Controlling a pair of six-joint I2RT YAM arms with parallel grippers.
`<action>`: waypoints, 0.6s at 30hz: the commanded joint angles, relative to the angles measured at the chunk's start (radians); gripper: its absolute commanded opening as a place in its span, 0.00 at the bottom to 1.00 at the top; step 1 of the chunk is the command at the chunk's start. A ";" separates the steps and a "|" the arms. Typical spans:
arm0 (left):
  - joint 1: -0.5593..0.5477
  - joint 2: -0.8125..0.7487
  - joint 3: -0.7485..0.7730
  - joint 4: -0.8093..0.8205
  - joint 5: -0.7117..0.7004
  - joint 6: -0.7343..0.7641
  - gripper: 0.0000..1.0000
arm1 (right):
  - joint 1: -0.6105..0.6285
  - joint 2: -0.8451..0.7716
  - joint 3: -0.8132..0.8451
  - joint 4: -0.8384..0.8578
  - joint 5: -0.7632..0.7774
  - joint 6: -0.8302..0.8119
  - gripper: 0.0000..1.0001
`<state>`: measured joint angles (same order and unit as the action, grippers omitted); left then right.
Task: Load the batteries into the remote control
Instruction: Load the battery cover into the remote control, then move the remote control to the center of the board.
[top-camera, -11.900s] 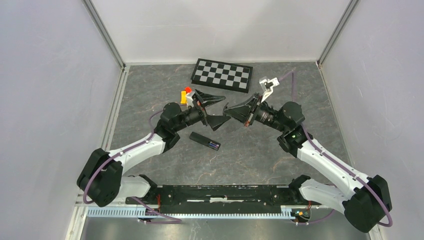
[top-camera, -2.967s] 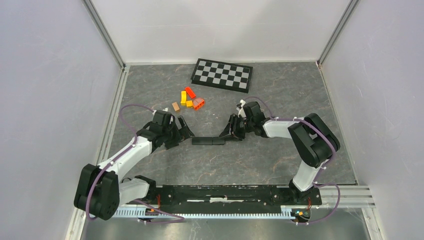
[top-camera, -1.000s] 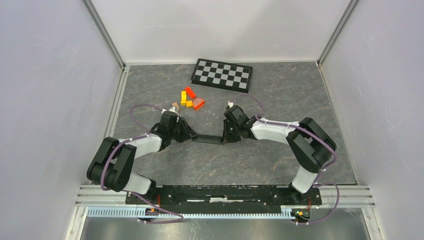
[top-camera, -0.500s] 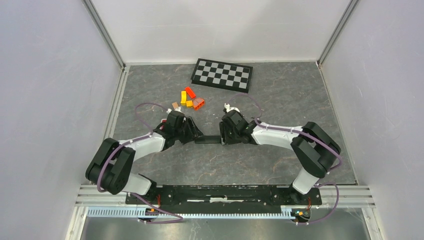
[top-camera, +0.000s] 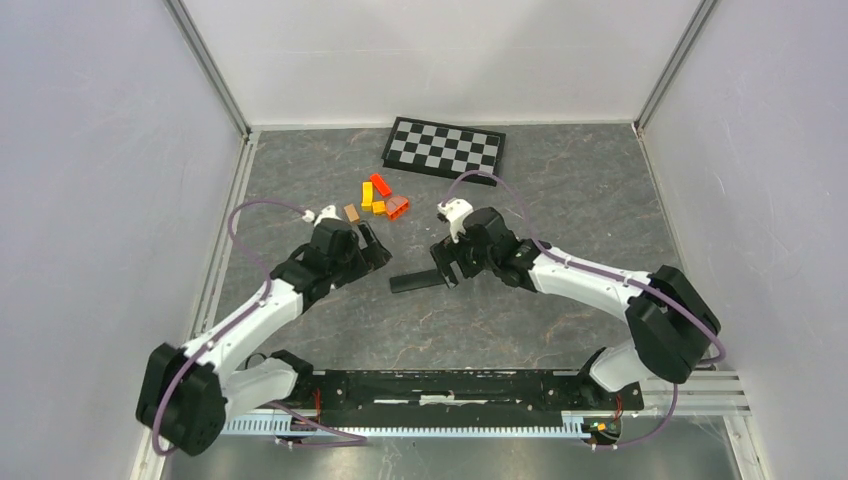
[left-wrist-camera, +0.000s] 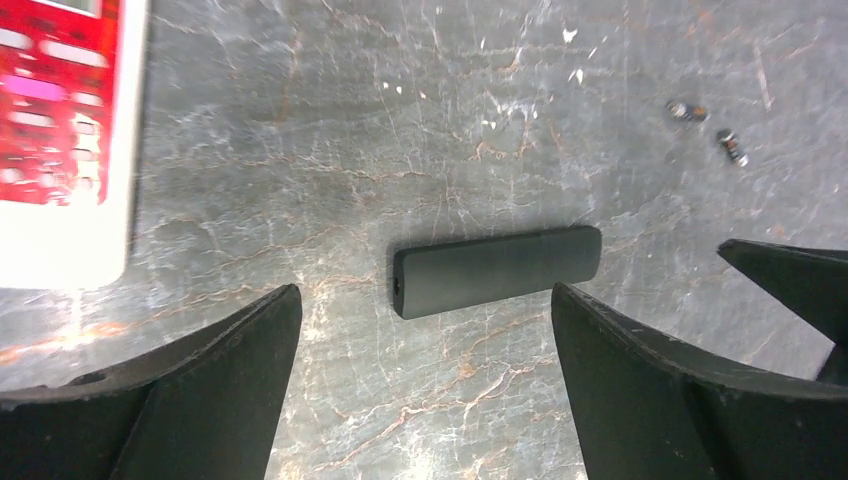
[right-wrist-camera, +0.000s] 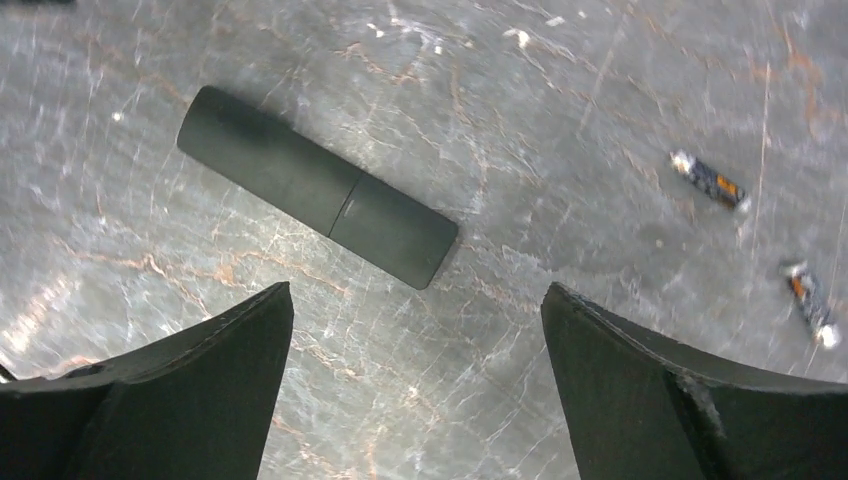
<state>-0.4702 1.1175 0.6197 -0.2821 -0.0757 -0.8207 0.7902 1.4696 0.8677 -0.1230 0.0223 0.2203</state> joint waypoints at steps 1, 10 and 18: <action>0.015 -0.140 0.059 -0.142 -0.120 0.027 1.00 | 0.012 0.060 0.081 0.040 -0.163 -0.326 0.98; 0.039 -0.325 0.191 -0.311 -0.176 0.071 1.00 | 0.040 0.285 0.276 -0.086 -0.305 -0.636 0.98; 0.043 -0.331 0.273 -0.346 -0.114 0.098 1.00 | 0.064 0.437 0.400 -0.193 -0.349 -0.723 0.85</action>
<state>-0.4332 0.7891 0.8444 -0.5941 -0.2008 -0.7738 0.8413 1.8603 1.2030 -0.2684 -0.2905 -0.4255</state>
